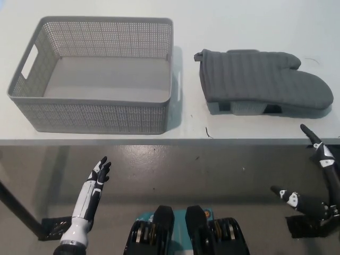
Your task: Usethe right hand to pick up a oven gloves on top of a leveled container and place it into another larger container on the left side
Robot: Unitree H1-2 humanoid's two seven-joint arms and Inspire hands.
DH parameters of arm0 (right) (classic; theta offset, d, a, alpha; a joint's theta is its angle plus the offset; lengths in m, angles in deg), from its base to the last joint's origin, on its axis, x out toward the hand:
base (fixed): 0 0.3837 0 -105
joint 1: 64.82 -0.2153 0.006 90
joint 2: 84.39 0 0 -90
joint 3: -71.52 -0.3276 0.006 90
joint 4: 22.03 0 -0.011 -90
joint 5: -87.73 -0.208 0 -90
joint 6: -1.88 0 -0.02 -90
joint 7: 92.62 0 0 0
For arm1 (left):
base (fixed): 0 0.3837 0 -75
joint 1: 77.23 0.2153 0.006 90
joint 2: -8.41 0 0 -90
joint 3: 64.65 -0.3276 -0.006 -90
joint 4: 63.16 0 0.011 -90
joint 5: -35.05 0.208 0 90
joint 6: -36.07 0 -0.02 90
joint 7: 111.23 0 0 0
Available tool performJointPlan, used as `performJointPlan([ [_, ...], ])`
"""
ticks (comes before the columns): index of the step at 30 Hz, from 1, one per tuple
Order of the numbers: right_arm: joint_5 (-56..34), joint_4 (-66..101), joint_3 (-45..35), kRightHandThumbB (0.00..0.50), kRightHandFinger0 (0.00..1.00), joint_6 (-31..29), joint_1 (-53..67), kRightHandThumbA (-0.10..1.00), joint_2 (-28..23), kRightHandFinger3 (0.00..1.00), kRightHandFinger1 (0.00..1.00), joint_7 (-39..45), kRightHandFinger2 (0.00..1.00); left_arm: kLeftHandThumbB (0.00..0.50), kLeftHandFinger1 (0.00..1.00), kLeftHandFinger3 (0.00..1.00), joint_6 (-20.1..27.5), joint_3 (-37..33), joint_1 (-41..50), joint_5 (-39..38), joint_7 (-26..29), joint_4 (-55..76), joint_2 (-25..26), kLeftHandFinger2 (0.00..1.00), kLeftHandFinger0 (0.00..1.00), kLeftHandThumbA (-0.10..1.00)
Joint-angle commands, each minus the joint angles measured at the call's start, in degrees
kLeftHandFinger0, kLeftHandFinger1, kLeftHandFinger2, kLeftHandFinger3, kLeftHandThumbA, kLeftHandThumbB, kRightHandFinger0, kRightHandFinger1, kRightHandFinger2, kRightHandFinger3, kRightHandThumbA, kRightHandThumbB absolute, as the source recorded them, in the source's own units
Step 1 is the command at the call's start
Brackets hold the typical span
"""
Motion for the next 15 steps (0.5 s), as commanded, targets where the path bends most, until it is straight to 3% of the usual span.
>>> performJointPlan([
  [1, 23.6, 5.1, -0.4, 0.162, 1.00, 8.9, -6.8, 1.00, -5.4, 1.00, 1.00, 2.2, 1.00, 0.451, 1.00, 1.00, 4.1, 0.0, -0.9, 0.8, 1.6, 1.6, 1.1, 1.00, 1.00, 1.00],
  [7, 30.4, 0.0, 1.5, 0.158, 1.00, 13.1, -13.9, 1.00, -6.5, 1.00, 1.00, 1.6, 1.00, 0.450, 1.00, 1.00, 4.1, -0.3, -0.8, 1.4, 1.7, 1.7, 1.0, 1.00, 1.00, 1.00],
  [13, 34.6, -8.3, 4.6, 0.199, 1.00, 17.0, -20.2, 1.00, -6.7, 1.00, 1.00, 1.3, 1.00, 0.465, 1.00, 1.00, 4.1, -0.4, -0.7, 0.9, 1.2, 1.8, 0.7, 1.00, 1.00, 1.00],
  [15, 34.5, -11.7, 5.5, 0.181, 1.00, 17.3, -22.3, 1.00, -6.5, 1.00, 1.00, -0.2, 1.00, 0.461, 1.00, 1.00, 4.1, -0.4, -0.8, 1.3, 1.2, 2.2, 0.7, 1.00, 1.00, 1.00],
])
